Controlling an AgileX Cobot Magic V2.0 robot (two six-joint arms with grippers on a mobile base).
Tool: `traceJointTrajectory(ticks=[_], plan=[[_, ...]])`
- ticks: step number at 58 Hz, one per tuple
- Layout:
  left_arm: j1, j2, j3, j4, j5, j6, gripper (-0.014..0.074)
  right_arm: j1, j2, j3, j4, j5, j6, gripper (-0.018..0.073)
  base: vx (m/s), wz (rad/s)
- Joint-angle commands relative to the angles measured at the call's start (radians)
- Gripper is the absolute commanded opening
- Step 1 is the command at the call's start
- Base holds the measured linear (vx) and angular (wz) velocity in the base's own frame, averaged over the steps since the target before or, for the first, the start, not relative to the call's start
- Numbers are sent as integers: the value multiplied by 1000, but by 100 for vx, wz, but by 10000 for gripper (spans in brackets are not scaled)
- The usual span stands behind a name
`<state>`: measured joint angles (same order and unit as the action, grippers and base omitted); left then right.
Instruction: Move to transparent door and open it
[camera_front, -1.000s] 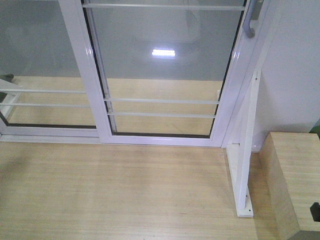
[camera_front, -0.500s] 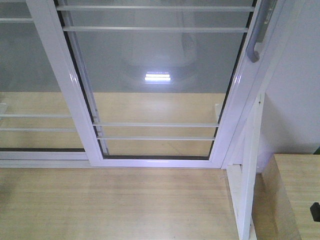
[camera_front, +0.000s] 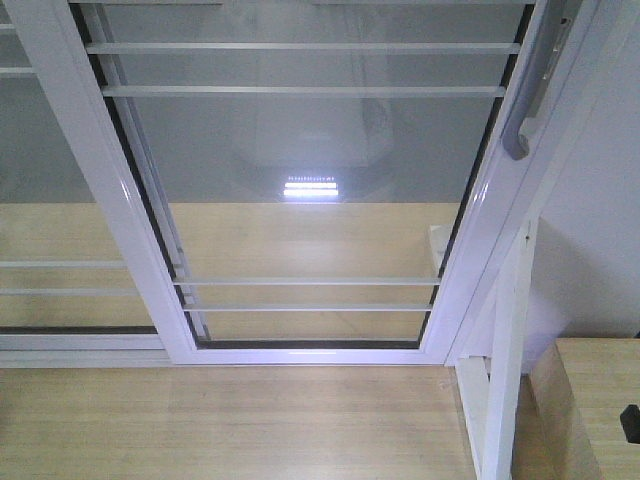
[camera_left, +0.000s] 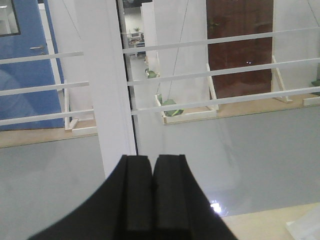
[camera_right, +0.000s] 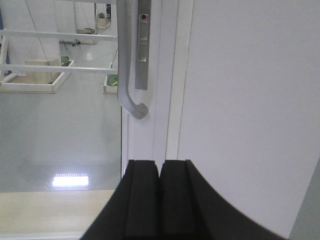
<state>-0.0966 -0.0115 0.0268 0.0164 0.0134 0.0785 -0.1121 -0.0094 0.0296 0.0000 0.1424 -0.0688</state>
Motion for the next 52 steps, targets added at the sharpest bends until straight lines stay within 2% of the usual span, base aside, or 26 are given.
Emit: traceJointTrajectory(ticks=[1,20,52], plan=[[-4,-3,23,-10,-80,-7,-6,-3,-11,14,0,-83,-6,-8,15,-1],[-7,31,23,-10,-103,-7,-6,-5,20,14,0,-99,-6,-8,9,-2],[-7,36,23,-10,-77,-7,-6,-3,36,14,0,-72,-6,-8,0,0]])
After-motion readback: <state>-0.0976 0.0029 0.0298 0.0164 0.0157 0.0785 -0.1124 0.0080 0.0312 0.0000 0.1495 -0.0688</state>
